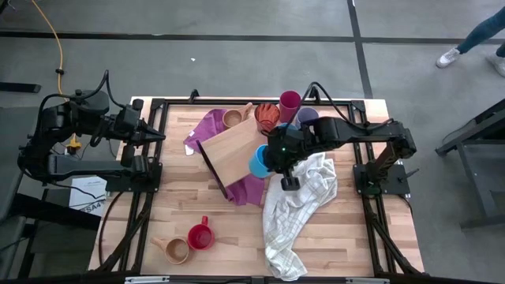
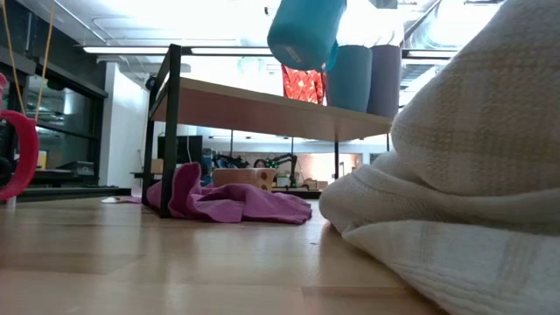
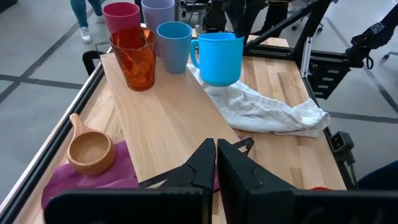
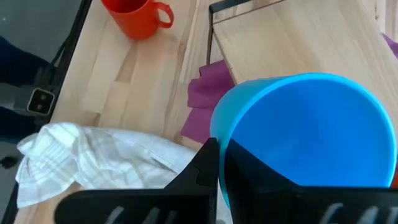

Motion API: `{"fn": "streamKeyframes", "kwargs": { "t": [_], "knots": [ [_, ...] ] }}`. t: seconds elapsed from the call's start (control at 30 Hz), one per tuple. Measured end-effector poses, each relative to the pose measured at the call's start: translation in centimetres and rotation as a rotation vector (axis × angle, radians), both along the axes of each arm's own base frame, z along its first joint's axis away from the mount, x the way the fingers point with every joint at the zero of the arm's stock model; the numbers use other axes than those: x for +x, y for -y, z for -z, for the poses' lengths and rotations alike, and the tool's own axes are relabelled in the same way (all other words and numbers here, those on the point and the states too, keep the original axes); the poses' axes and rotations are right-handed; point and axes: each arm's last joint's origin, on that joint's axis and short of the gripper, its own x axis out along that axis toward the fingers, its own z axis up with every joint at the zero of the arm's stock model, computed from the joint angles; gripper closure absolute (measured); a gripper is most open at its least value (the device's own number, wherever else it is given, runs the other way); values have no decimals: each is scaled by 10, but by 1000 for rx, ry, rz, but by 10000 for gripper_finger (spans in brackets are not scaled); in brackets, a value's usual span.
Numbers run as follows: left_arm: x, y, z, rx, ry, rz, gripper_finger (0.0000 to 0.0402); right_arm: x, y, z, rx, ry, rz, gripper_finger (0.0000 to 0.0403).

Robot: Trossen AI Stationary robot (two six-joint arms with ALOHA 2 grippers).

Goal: Stack small to large cups/mugs on shelf
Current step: Put the light blue mug on the shelf

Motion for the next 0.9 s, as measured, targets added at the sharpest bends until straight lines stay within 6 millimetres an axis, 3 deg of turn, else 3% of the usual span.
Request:
{"fn": "streamKeyframes", "kwargs": {
  "t": [0.5, 0.9],
  "knots": [
    [0, -1, 0, 9, -5, -46, 396, 12, 6, 21, -50, -92, -61, 403],
    [0, -1, 0, 9, -5, -47, 396, 14, 13, 22, -91, -87, -86, 403]
  ]
}}
